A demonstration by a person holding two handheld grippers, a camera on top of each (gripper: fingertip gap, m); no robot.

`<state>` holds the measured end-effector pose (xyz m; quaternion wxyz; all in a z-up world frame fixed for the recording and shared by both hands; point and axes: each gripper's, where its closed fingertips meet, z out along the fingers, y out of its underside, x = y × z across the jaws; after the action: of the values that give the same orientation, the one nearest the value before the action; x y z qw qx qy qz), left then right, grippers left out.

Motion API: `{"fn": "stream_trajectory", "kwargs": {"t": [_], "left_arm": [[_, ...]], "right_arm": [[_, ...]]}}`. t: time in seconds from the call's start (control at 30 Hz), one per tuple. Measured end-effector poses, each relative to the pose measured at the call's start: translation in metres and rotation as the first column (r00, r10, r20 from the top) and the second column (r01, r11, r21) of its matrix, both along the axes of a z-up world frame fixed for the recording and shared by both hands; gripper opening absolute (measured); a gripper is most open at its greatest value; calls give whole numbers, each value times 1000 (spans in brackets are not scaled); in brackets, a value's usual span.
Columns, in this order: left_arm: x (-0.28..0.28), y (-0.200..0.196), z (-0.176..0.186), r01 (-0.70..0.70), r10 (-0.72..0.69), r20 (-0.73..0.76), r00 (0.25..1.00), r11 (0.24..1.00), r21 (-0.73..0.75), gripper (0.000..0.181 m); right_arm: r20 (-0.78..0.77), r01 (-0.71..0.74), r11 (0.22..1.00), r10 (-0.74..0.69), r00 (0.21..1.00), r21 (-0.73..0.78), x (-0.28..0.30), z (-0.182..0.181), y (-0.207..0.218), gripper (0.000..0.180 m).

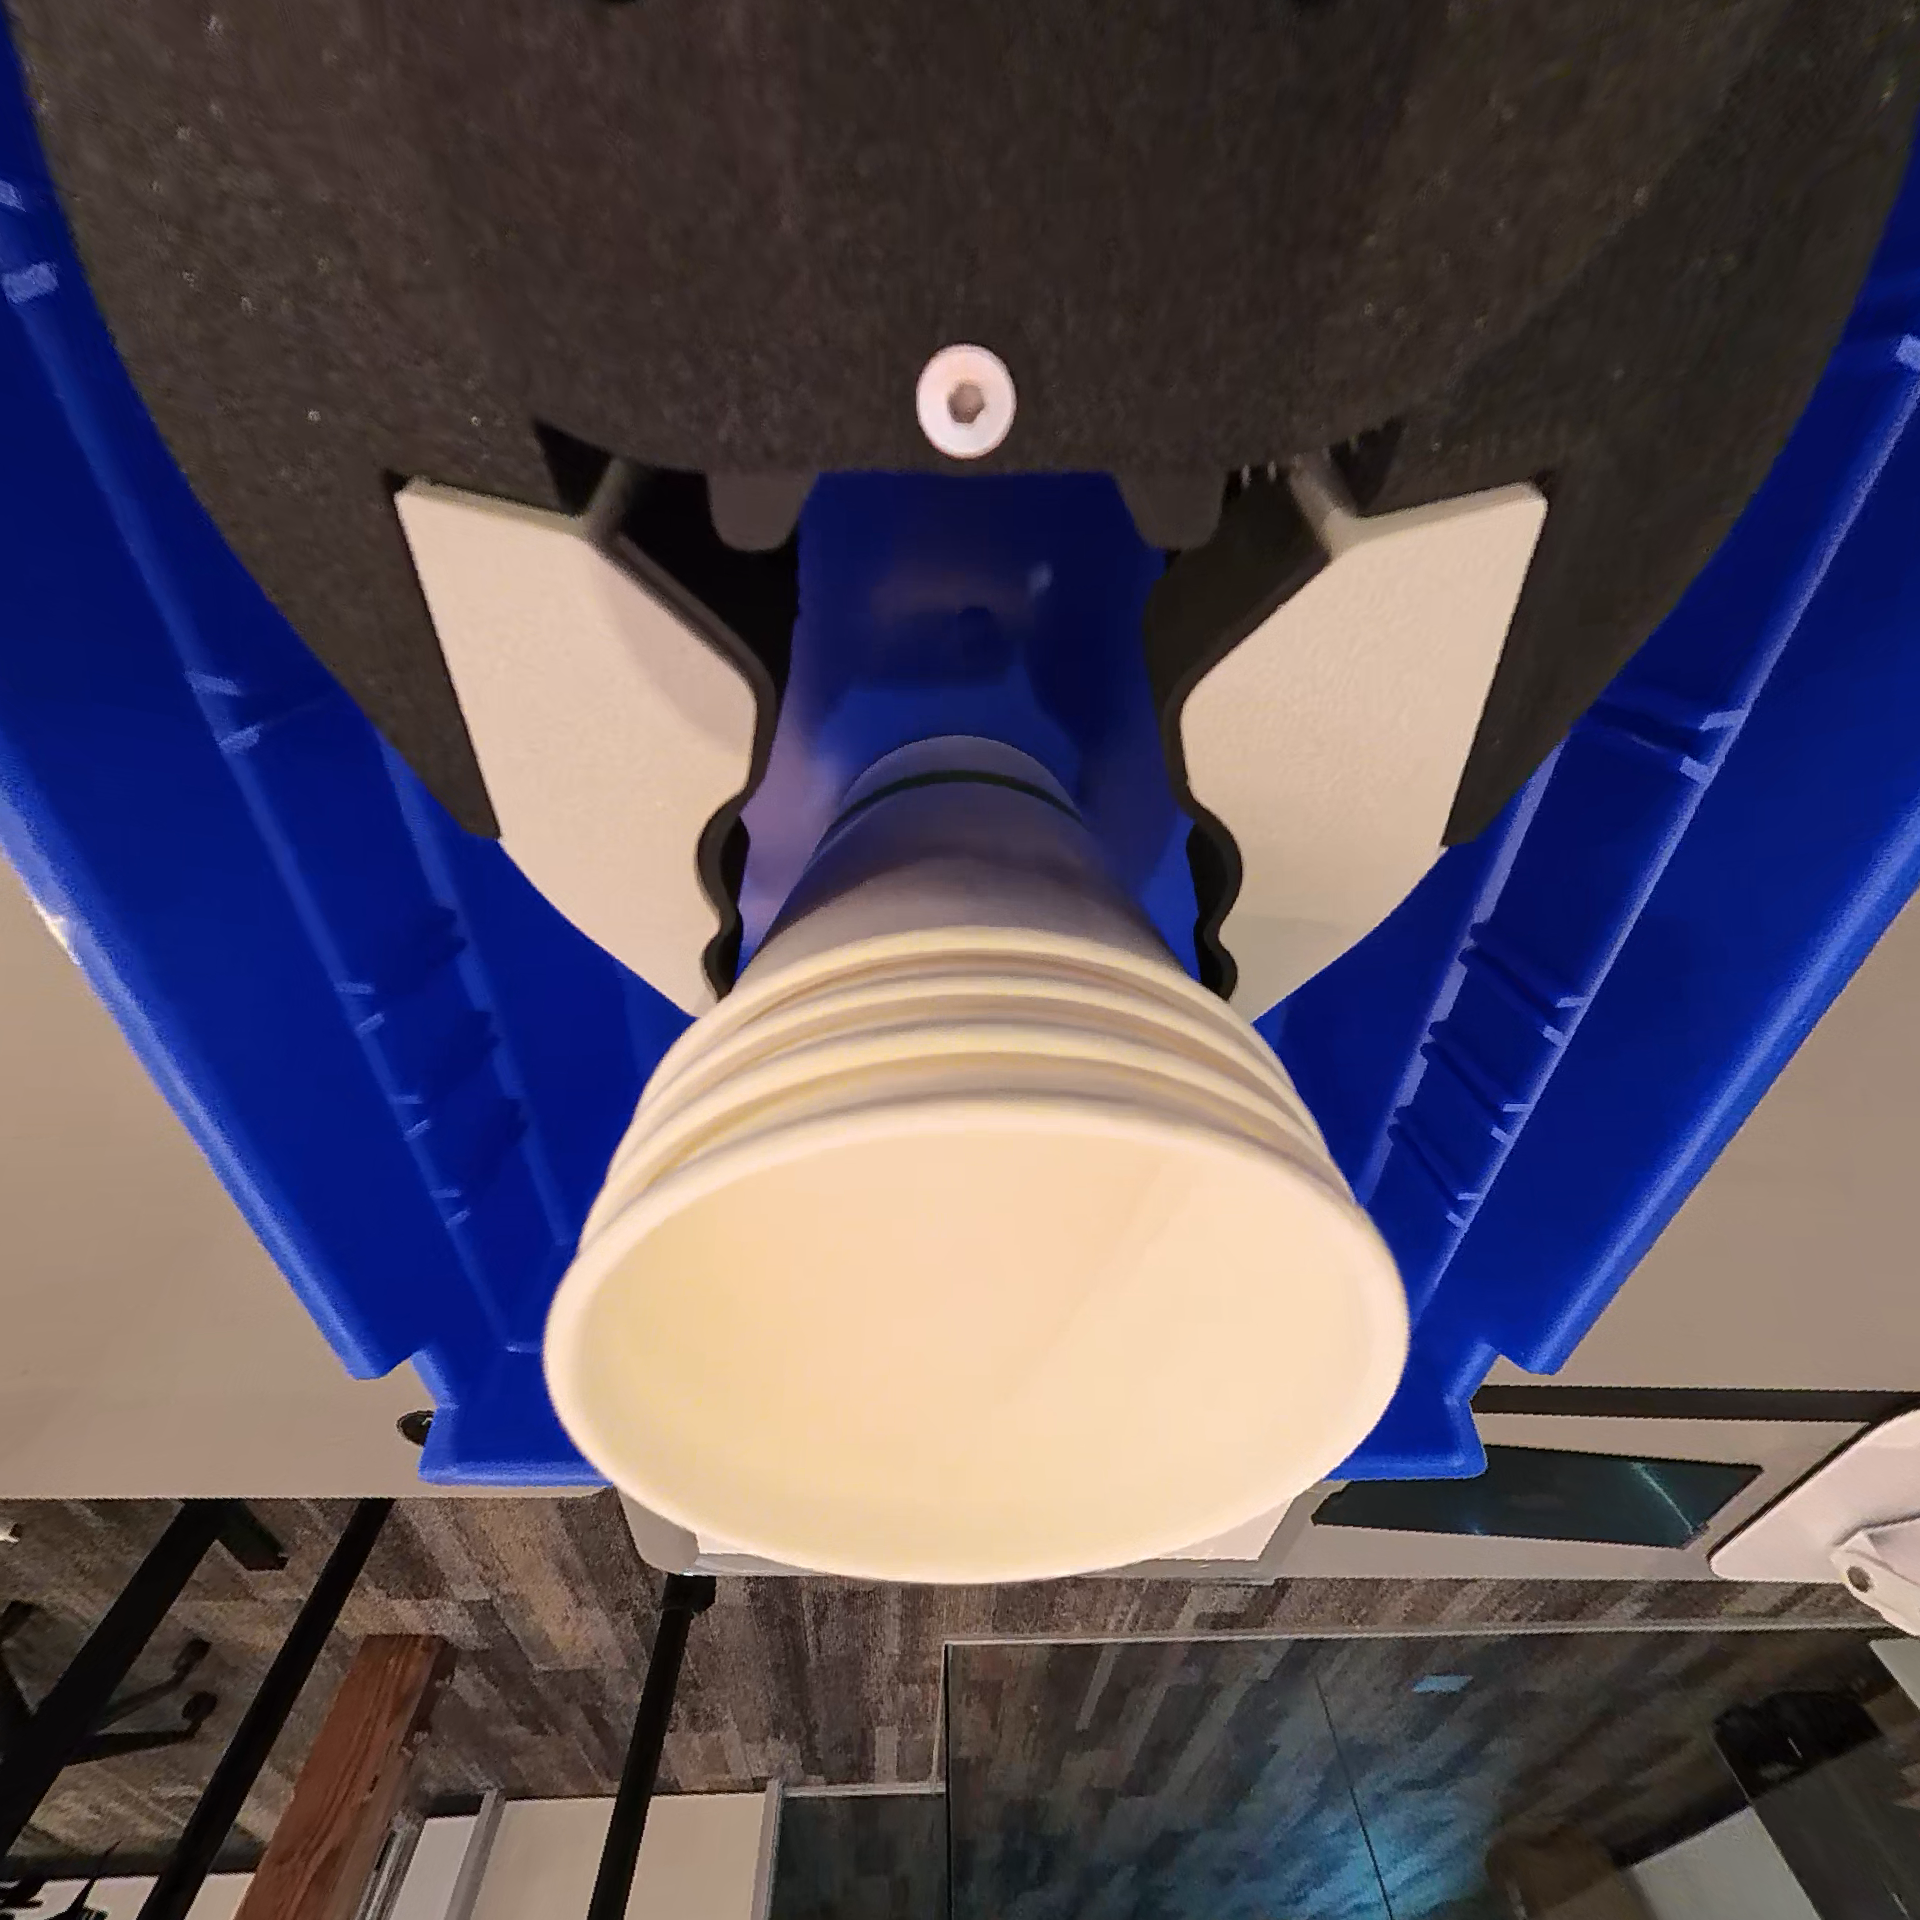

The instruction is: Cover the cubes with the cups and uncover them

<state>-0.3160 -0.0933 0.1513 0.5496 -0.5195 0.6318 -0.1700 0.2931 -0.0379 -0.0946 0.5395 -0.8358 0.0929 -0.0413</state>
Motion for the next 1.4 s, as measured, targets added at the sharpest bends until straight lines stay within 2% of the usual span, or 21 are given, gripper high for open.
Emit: {"fn": "stream_trajectory", "kwargs": {"t": [0.2, 0.53, 0.67, 0.77, 0.87, 0.93, 1.03, 1.17, 1.27, 1.4], "left_arm": [[-5, 1, 0, -8, 8, 5, 1000, 1000, -5, 7], [-28, -4, 1, -39, 39, 15, 999, 999, 8, 7], [-34, -8, 3, -44, 43, 37, 998, 999, 16, 7], [-37, -11, 5, -42, 41, 46, 998, 999, 22, 7], [-37, -13, 4, -38, 37, 47, 998, 999, 24, 7], [-37, -15, 3, -36, 34, 44, 998, 999, 26, 7], [-36, -18, 1, -29, 28, 46, 999, 999, 23, 7], [-36, -22, -6, -27, 26, 40, 999, 1000, 12, 7], [-39, -24, -11, -41, 41, 20, 999, 999, 8, 7], [-47, -27, -15, -65, 65, 4, 998, 998, 0, 7]], "right_arm": [[25, 8, 1000, -8, 1000, -18, 0, 0, -1, 93], [206, -6, 999, 13, 978, -35, 4, 67, -44, 100], [227, -60, 995, 78, 971, -84, -8, 88, -58, 106], [277, -112, 991, 127, 952, -68, -26, 115, -59, 104], [330, -257, 963, 269, 905, -81, -72, 143, -50, 102], [341, -427, 893, 450, 826, -145, -124, 151, -42, 97], [350, -639, 719, 693, 630, -273, -204, 146, -35, 86], [322, -740, 496, 866, 382, -455, -276, 109, -17, 75], [223, -743, 367, 930, 291, -560, -304, 67, 3, 67], [82, -703, 249, 961, 262, -666, -313, 13, 27, 58]]}}
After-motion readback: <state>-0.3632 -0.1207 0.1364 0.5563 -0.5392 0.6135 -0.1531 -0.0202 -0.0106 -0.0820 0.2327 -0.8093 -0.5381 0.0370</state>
